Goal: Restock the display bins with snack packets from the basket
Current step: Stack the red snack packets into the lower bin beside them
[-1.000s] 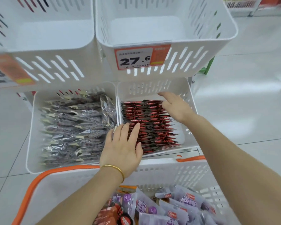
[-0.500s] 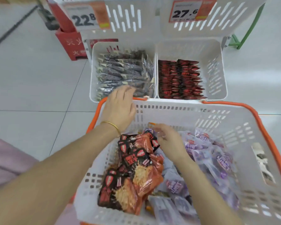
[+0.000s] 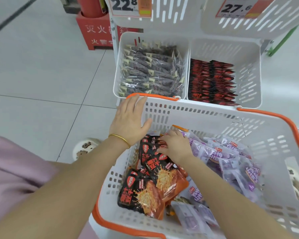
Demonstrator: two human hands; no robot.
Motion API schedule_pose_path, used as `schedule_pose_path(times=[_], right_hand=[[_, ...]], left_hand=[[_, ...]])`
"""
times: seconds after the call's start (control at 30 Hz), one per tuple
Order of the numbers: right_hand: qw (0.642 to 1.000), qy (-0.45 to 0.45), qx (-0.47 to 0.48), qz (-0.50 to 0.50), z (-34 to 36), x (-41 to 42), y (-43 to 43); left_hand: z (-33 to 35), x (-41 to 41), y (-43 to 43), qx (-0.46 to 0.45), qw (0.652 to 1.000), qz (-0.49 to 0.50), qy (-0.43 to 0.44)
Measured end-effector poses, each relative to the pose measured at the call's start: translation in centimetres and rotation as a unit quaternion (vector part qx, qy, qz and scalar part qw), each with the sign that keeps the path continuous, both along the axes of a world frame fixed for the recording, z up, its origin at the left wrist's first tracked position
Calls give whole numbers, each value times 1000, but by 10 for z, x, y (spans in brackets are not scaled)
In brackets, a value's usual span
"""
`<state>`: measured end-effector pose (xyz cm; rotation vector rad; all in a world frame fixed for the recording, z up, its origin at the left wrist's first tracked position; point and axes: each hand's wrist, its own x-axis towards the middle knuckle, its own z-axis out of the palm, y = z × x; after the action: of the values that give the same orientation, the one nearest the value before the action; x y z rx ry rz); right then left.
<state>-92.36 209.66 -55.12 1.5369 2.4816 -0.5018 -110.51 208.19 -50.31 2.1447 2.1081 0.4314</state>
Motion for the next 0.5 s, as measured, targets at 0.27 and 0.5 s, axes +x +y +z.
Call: schedule_pose_path(times=[0.27, 0.5], right_hand=[[945, 280, -57, -155, 14, 11, -7], [759, 535, -3, -372, 57, 49, -17]], left_hand=[[3, 0, -2, 1, 1000, -3, -18], [17, 15, -2, 71, 974, 71, -202]])
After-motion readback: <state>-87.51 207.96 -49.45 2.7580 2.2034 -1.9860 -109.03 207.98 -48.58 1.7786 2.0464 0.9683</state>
